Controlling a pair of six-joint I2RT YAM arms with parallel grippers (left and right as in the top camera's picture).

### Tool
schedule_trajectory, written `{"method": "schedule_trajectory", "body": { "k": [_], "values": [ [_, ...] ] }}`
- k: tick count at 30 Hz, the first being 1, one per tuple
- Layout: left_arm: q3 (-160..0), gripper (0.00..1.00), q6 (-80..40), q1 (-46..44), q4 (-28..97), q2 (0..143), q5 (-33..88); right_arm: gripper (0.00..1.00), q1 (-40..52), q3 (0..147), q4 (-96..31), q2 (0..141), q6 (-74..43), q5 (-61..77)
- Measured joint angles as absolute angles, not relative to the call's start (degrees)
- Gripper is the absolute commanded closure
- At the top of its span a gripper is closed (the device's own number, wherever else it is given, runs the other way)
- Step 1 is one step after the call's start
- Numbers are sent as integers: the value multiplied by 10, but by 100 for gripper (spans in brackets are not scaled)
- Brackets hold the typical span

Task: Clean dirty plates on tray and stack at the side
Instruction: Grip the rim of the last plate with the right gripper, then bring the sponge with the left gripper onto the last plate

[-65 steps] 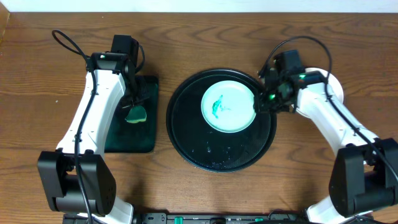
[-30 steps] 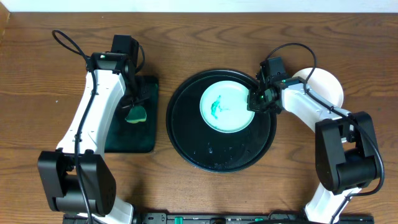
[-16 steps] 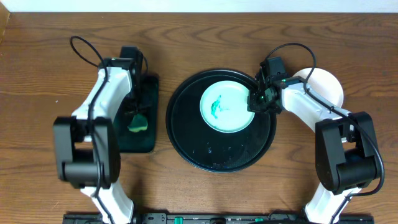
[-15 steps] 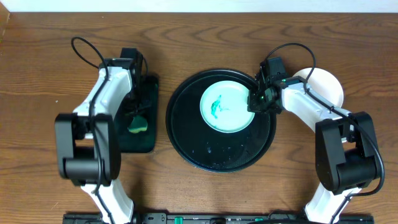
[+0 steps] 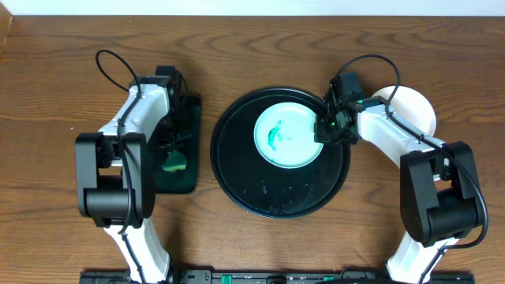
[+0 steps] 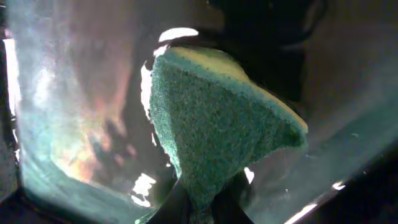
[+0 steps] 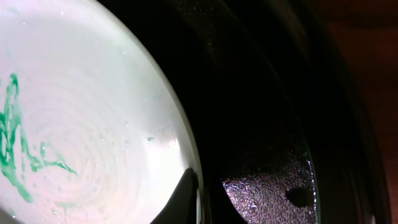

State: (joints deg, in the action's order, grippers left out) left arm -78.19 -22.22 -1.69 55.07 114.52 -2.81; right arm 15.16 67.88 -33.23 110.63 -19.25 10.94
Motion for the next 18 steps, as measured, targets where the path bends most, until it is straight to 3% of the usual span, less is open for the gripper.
{"method": "schedule_trajectory", "body": {
  "k": [12,18],
  "values": [
    [-781,93,-222,-40,551,907,-18,99,152,679,-333,1106,-192,110],
    [-781,93,-201,-43,525,904,125,99,152,679,-333,1106,-192,110]
  ]
}}
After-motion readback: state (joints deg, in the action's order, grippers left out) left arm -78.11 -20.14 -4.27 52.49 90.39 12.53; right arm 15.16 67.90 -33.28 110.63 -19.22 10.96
